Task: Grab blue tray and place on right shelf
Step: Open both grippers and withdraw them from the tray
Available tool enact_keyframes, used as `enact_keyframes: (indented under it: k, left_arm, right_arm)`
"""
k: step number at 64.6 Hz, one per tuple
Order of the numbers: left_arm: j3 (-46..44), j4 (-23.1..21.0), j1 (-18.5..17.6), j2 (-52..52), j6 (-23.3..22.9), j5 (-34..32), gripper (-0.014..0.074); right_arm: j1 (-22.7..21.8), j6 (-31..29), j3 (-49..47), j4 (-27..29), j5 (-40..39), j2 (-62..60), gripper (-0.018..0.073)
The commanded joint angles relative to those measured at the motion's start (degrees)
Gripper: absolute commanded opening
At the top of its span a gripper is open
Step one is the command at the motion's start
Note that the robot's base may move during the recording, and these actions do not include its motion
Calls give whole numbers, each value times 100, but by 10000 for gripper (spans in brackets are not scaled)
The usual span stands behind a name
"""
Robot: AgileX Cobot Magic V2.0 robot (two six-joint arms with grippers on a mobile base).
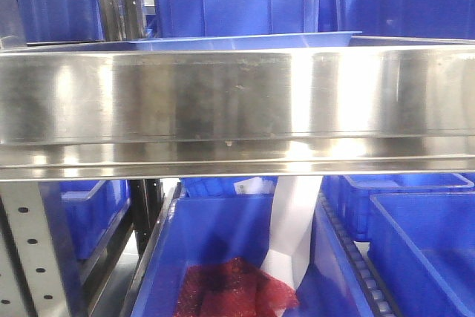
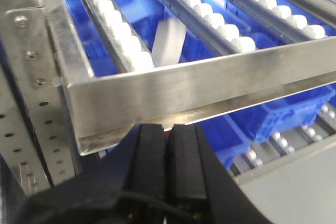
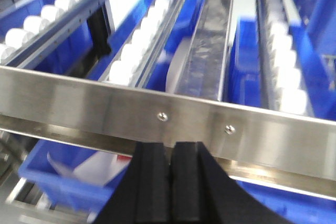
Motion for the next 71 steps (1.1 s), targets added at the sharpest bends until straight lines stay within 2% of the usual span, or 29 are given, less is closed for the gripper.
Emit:
enact_keyframes:
  k: [1, 6, 17, 55, 61, 64, 68, 71]
  left_arm:
    - [19, 191, -45, -473, 2, -650, -48]
    - [50, 331, -45, -814, 2, -743, -49]
    - [50, 308, -45, -1179, 2, -845, -48]
    - [65, 308, -45, -1180, 2, -845, -48]
    - [132, 205, 4, -1180, 15, -920, -48]
    - [142, -24, 89, -1191, 293, -763, -48]
    - [156, -327, 396, -1228, 991, -696, -48]
    - [221, -437, 650, -1238, 1138, -830, -48]
  right_arm:
    - [10, -68, 50, -211, -795, -475, 55]
    - [10, -68, 82, -269, -905, -866, 55]
    - [10, -68, 82, -358, -1176, -1211, 55]
    - [10, -68, 82, -358, -1218, -1211, 55]
    - [10, -68, 82, -353, -1218, -1211, 55]
    - [10, -68, 82, -353, -1218, -1211, 55]
    - [10, -68, 82, -353, -1218, -1211, 55]
    - [10, -68, 82, -353, -1218, -1211, 55]
